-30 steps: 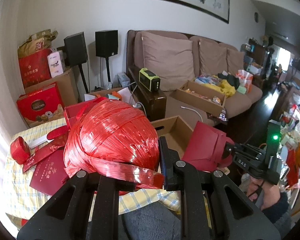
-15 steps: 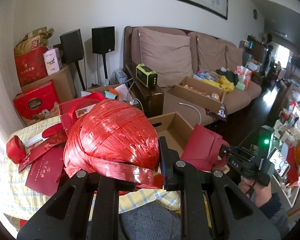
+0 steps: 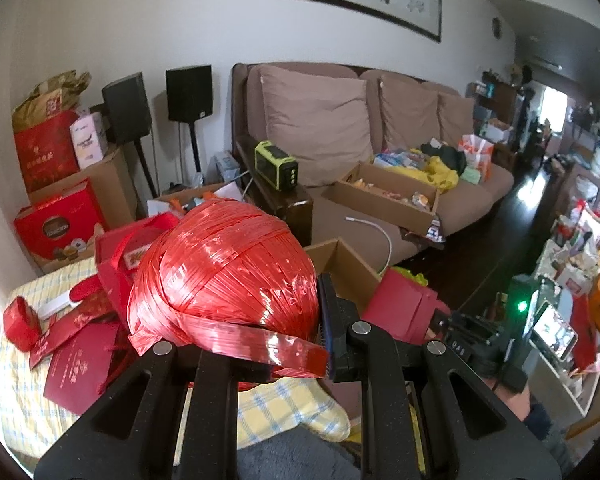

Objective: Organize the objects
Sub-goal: 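Carry the red ball with the left gripper and the leather bag with the right over the cardboard box, then lower the red ball with the left gripper while the right lowers the leather bag into the box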

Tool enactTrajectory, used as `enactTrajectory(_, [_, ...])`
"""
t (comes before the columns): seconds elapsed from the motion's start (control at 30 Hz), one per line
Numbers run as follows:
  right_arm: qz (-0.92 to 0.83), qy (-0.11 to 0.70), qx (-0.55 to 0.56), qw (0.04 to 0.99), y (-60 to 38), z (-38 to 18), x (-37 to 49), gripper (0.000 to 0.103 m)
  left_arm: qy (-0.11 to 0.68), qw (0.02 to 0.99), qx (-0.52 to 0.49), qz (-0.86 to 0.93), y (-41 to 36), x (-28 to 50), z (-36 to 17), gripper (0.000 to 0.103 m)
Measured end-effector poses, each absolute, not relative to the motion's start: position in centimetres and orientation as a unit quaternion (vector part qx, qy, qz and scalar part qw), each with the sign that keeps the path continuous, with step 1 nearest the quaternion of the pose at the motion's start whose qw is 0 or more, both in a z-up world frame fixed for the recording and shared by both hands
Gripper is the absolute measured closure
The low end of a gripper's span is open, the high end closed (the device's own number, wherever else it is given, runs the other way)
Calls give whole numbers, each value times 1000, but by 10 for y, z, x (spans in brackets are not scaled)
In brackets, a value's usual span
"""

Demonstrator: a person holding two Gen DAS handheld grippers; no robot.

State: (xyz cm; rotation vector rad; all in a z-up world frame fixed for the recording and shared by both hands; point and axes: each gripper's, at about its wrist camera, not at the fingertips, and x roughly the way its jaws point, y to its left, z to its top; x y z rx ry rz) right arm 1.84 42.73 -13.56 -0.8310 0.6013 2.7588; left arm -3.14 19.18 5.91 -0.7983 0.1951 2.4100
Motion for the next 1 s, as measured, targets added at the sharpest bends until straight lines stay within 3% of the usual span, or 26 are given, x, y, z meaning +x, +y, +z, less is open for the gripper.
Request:
enactTrajectory(0.47, [937,173,-285,109,431,-132,5,92,68,332,-296,893,235,-44,63,87])
enactTrajectory(1.0, [927,175,-317,94,441,-143,-5,92,63,366,-340,864,283,-67,7,87])
